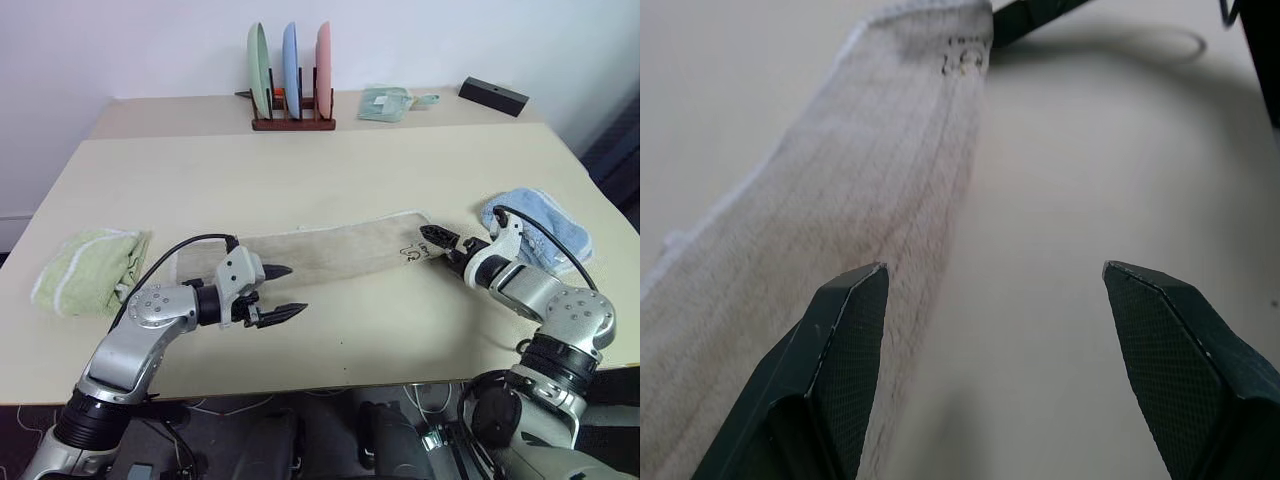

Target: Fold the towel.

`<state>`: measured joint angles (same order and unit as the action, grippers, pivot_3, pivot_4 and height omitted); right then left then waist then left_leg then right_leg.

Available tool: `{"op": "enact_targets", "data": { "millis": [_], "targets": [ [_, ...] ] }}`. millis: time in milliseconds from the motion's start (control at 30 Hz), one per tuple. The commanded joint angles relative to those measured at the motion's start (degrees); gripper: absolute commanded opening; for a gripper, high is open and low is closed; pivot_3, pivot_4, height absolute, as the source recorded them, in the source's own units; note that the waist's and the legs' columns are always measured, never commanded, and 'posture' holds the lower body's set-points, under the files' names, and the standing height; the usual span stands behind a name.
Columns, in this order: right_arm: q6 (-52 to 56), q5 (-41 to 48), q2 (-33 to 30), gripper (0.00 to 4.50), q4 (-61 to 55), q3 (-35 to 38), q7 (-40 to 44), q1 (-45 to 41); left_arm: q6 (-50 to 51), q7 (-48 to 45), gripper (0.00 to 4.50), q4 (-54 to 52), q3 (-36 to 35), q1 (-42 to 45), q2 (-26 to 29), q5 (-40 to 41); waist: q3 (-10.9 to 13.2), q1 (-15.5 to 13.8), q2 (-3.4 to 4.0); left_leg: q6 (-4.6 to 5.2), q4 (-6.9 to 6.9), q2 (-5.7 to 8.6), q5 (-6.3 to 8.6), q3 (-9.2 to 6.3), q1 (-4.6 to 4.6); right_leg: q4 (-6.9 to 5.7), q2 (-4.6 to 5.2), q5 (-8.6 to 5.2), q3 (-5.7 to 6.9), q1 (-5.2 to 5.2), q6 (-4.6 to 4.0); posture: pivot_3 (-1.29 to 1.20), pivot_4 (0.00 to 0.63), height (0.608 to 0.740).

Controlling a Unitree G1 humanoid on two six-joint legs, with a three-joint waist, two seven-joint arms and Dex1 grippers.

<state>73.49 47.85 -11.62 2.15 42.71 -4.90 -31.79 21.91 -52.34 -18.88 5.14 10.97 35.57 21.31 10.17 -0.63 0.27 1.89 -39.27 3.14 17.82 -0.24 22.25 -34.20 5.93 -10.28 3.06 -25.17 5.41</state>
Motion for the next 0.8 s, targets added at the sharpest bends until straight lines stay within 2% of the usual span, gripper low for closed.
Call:
{"op": "enact_targets", "data": {
  "millis": [33, 167, 233, 333, 567, 633, 800],
  "targets": [
    [-1.85, -0.88, 0.84, 2.12, 1.27, 0.37, -2.39, 0.72, -0.83, 0.81, 3.52, -2.35, -2.10, 0.24, -0.22, 1.08, 0.00, 0.09, 0.00, 0.00, 0.00, 0.00, 0.00, 0.00, 0.00, 0.00, 0.00, 0.00, 0.00, 0.00, 0.00, 0.00, 0.150, 0.740],
    [-3.55, 0.02, 1.37, 0.10, 0.30, 1.09, -3.74, 1.54, -0.92, 1.15, 3.52, -2.91, -1.91, -0.93, 0.18, 0.83, -0.05, 0.21, -0.02, 0.00, 0.00, 0.00, 0.00, 0.00, 0.00, -0.01, -0.01, 0.00, 0.00, -0.01, 0.00, 0.00, 0.150, 0.740],
    [-3.84, 0.99, 0.98, 0.04, -0.87, 1.50, -4.03, 2.02, -1.01, 1.25, 3.52, -2.94, -1.80, -1.15, 0.21, 0.78, -0.08, 0.00, -0.06, 0.00, 0.00, -0.01, 0.00, -0.01, -0.03, 0.01, -0.02, 0.00, 0.00, 0.04, 0.00, 0.00, 0.150, 0.740],
    [-3.54, 3.26, -3.48, 0.04, -4.15, 3.12, -2.42, 3.11, -1.39, 1.05, 3.52, -2.03, -1.20, -0.66, -0.05, 0.53, -0.06, -0.27, -0.03, 0.01, 0.00, 0.00, 0.00, -0.03, -0.02, 0.02, -0.01, 0.00, 0.01, 0.04, 0.00, 0.00, 0.150, 0.740],
    [-3.86, 4.16, -19.18, 0.04, -7.19, -0.44, 8.35, 6.27, -3.27, -0.70, 3.52, 1.51, 0.21, 1.88, -0.17, -0.51, -0.04, 0.24, 0.02, 0.10, 0.00, 0.01, 0.05, 0.03, 0.03, 0.07, -0.02, -0.01, 0.00, 0.01, 0.02, 0.00, 0.150, 0.740],
    [-4.64, 3.33, -23.06, 0.04, -8.41, -3.52, 11.76, 5.82, -3.81, -1.17, 3.52, 2.56, 0.62, 2.64, -0.35, -0.82, -0.04, 0.46, 0.02, 0.10, 0.01, -0.03, 0.05, 0.04, 0.01, 0.07, -0.05, -0.01, 0.00, 0.01, 0.02, 0.00, 0.150, 0.740],
    [-9.05, 0.07, -29.89, 0.04, -18.50, -20.86, 23.52, 5.25, -4.83, -1.86, 3.52, 4.18, 1.54, 3.96, -0.96, -1.67, -0.03, 1.06, 0.02, 0.10, 0.02, -0.08, 0.05, 0.04, 0.01, 0.08, -0.07, -0.02, -0.01, -0.01, 0.03, 0.00, 0.150, 0.740]
  ]
}}
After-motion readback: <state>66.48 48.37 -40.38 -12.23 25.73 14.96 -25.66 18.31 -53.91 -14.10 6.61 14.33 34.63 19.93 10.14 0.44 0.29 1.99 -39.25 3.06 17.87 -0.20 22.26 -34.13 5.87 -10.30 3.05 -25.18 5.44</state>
